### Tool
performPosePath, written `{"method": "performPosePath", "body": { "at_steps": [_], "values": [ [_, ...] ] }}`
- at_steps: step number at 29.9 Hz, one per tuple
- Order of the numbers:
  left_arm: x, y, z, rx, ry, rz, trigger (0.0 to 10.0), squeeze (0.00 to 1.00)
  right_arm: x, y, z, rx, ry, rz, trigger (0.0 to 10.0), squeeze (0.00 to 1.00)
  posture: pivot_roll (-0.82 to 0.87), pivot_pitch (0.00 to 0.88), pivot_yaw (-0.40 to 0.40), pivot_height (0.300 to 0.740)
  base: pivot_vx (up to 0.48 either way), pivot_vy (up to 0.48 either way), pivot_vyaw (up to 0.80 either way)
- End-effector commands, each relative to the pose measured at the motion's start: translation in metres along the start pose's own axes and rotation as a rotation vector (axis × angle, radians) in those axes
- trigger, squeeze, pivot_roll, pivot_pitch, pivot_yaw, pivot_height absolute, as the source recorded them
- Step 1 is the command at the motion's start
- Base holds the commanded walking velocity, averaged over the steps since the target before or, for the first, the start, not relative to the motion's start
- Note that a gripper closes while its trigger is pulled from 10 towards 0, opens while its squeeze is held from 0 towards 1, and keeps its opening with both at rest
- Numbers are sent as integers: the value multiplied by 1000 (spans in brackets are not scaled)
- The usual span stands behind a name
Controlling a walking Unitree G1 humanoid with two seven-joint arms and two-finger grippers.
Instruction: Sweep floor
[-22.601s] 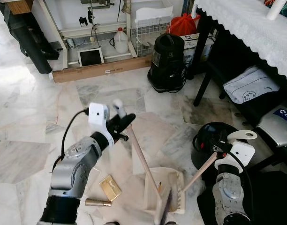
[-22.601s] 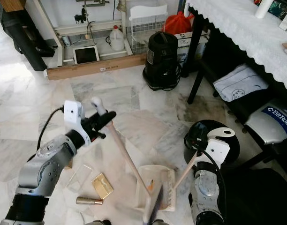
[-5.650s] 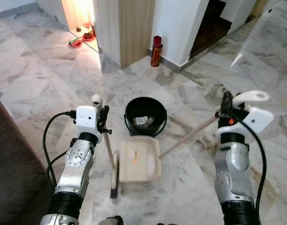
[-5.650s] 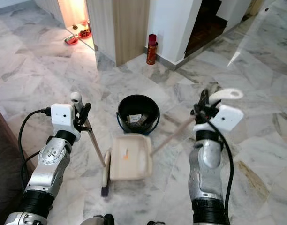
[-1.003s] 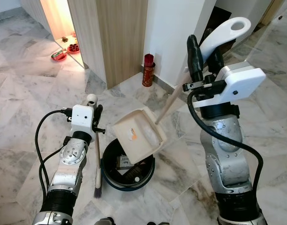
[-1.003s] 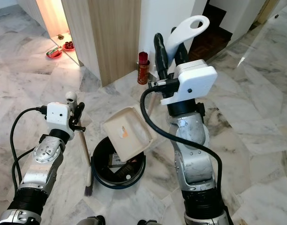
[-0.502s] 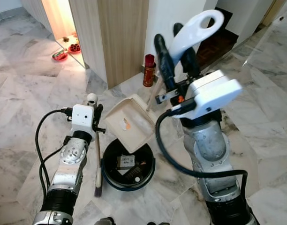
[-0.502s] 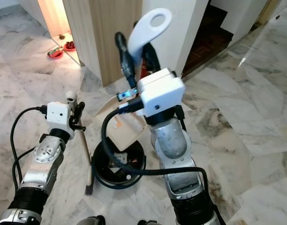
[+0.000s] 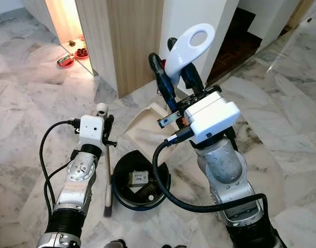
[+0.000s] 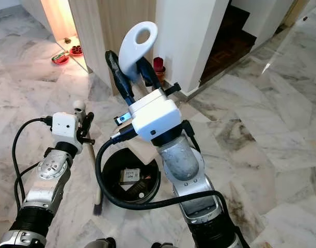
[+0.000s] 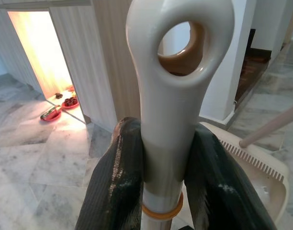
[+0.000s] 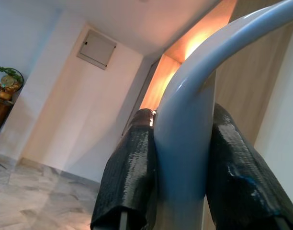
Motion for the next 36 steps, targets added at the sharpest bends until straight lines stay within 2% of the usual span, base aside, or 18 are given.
{"method": "performPosePath", "body": {
  "at_steps": [1,14,21,28,33,35,36],
  "values": [
    [4,2,11,60,-20,-13,10000,0,-2,4,24,117,-31,23,10000,0,163,147,-101,740,0,0,0],
    [5,2,11,63,-22,-12,10000,0,-10,3,24,121,-101,92,10000,0,160,149,-104,740,0,0,0],
    [5,2,11,63,-22,-12,10000,0,-7,2,18,89,-81,65,10000,0,163,151,-105,740,0,0,0],
    [5,1,10,59,-21,-13,10000,0,14,-2,3,15,-140,-5,10000,0,159,150,-105,740,0,0,0],
    [5,0,9,54,-20,-14,10000,0,48,-13,-19,-98,-247,-101,10000,0,161,152,-105,740,0,0,0],
    [3,-1,8,51,-17,-13,10000,0,70,-26,-33,-178,-284,-174,10000,0,159,153,-105,740,0,0,0],
    [3,-1,8,51,-17,-13,10000,0,70,-26,-33,-178,-284,-174,10000,0,159,153,-105,740,0,0,0]
  ]
}}
Point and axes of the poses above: a point about 5 cm out from each wrist's last joint towards the gripper, its own y axis pointing out of the wrist towards the gripper, its own z axis along the axis of the wrist's last joint, x = y × z, the point moved 2 cm from there along y, pointing out of the wrist towards the gripper, and after that the axes turned 1 degree about -y, right-handed, at the moved point
